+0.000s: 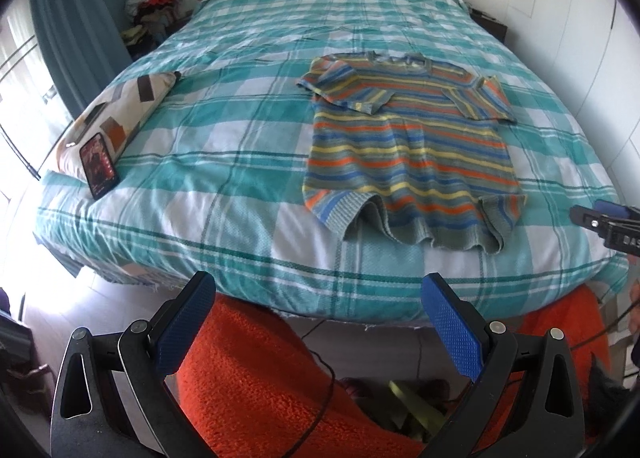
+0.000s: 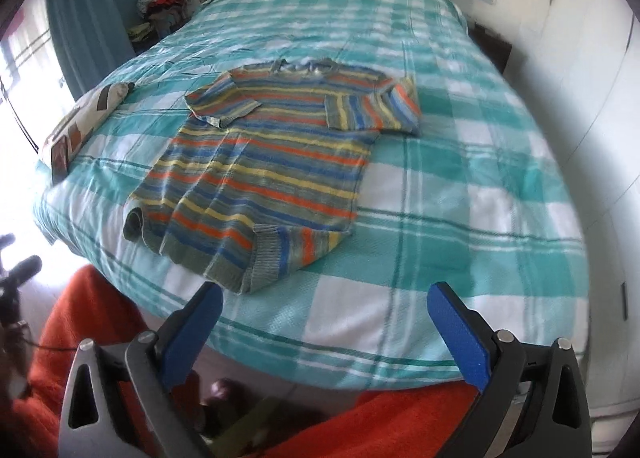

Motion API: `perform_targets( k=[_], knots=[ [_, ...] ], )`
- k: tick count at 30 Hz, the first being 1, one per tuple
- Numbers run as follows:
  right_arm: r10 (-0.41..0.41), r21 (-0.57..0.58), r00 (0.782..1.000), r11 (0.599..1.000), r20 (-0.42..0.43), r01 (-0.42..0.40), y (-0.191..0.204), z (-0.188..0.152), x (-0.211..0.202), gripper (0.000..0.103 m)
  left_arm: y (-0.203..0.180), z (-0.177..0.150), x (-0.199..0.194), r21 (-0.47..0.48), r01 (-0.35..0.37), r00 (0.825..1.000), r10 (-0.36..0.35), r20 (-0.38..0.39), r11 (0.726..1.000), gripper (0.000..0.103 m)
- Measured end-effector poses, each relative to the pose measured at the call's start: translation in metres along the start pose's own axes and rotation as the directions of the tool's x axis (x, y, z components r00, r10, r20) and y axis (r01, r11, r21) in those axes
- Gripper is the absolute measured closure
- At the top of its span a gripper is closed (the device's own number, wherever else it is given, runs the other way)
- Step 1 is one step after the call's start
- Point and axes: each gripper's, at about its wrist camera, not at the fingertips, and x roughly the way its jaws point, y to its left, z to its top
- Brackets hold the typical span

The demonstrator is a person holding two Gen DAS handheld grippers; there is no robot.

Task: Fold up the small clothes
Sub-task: 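Grasp a hem corner with the right gripper while the left gripper grasps the other hem corner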

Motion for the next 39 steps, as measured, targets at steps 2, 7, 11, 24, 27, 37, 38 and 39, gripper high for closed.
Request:
perform_targets(
  k=[2, 7, 11, 24, 27, 37, 38, 39],
  knots=[
    [0.074, -0.032, 0.996, 0.997, -0.058, -0.075, 0.006, 0.011, 0.031, 0.027, 0.006, -0.002, 0.002, -0.023, -0.002, 1.000, 0.001, -0.015, 1.000, 0.001],
    [0.234, 0.409, 0.963, 0.898, -0.131, -0.163, -0.028, 0.026, 0.086, 0.029, 0.020, -0.010, 0.001, -0.063, -0.020, 1.000, 0.019, -0.018, 0.998, 0.001],
    [0.223, 0.536, 0.960, 0.838, -0.170, -0.100, -0.022, 0.036, 0.124, 0.029, 0.023, -0.016, 0.014, -0.080, -0.023, 0.998, 0.019, -0.059, 0.997, 0.001],
    [0.186, 0.542, 0.971, 0.837, -0.148, -0.078, -0.094, -0.030, 0.070, 0.103, 0.045, -0.023, 0.037, -0.065, -0.017, 0.999, 0.014, -0.043, 0.998, 0.001],
    [0.157, 0.570, 0.978, 0.820, -0.137, -0.052, -0.116, -0.045, 0.070, 0.103, 0.047, -0.013, 0.055, -0.044, 0.020, 1.000, -0.021, -0.014, 0.999, 0.001],
    [0.388, 0.601, 0.916, 0.709, 0.103, -0.368, -0.119, -0.062, 0.067, 0.037, 0.057, 0.019, 0.153, -0.248, 0.396, 0.903, -0.425, -0.072, 0.884, 0.003],
    [0.385, 0.594, 0.917, 0.716, 0.103, -0.367, -0.117, -0.060, 0.071, 0.037, 0.053, 0.020, 0.161, -0.263, 0.398, 0.898, -0.432, -0.086, 0.879, 0.009],
    [0.389, 0.590, 0.916, 0.719, 0.096, -0.367, -0.114, -0.059, 0.075, 0.037, 0.049, 0.021, 0.168, -0.281, 0.416, 0.886, -0.455, -0.087, 0.865, 0.015]
  ],
)
